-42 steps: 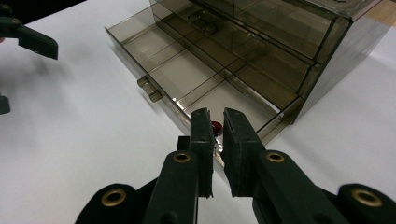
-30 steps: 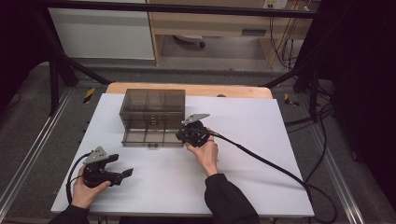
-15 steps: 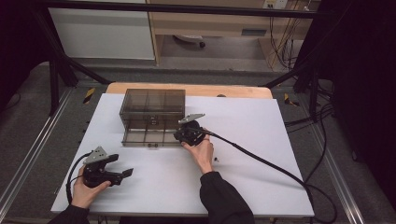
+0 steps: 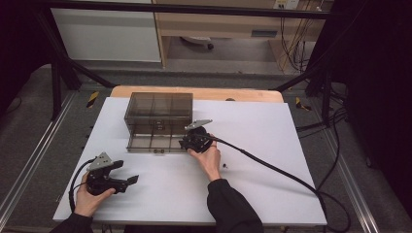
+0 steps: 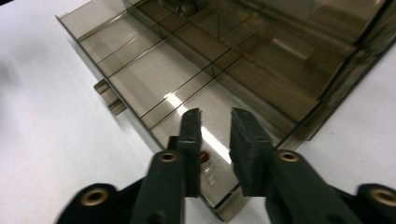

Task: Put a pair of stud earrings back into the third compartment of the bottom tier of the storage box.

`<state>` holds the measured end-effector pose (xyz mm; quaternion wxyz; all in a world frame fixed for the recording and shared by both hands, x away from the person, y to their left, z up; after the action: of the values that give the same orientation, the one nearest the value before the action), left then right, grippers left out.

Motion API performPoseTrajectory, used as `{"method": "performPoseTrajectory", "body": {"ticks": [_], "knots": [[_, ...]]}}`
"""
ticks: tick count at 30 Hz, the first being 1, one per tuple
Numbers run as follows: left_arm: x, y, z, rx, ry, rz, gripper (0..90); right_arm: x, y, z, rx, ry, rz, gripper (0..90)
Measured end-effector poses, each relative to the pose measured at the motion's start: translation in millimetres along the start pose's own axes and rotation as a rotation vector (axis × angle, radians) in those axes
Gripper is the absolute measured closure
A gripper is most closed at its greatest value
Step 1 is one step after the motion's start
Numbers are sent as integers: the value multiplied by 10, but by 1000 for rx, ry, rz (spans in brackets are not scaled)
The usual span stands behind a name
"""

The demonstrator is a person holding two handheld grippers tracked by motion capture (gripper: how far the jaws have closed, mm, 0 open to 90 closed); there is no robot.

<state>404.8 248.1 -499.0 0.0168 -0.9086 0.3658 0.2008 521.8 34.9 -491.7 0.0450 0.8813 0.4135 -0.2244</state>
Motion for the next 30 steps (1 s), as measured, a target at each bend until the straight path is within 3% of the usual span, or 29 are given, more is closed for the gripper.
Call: {"method": "performPoseTrajectory", "body": {"ticks": [4, 8, 11, 15, 22, 30], "knots": [[-2, -3, 0, -1, 0, -1, 94, -71, 0, -93, 2, 26, 8, 588], [-2, 0, -1, 0, 0, -1, 94, -155, -26, -183, 28, 45, 6, 371], [0, 2, 0, 1, -1, -1, 94, -224, -33, -225, -1, 48, 16, 272], [0, 1, 1, 0, -1, -2, 94, -296, -52, -233, 16, 18, 13, 149], [1, 1, 0, 0, 0, -3, 94, -444, -75, -235, 12, 16, 1, 63], [5, 3, 5, 1, -4, -3, 93, -699, 2, -176, 11, 32, 15, 34]]}}
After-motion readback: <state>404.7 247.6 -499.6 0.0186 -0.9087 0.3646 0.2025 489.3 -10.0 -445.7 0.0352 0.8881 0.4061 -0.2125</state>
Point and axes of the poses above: each handheld gripper's, and its own axes: x roughly forward along the jaws, z roughly out of its underside, y roughly to its right, the point moved 9 cm from there along x, roughly forward along the jaws, and after that the axes turned 13 degrees about y, right-handed, at the moved point
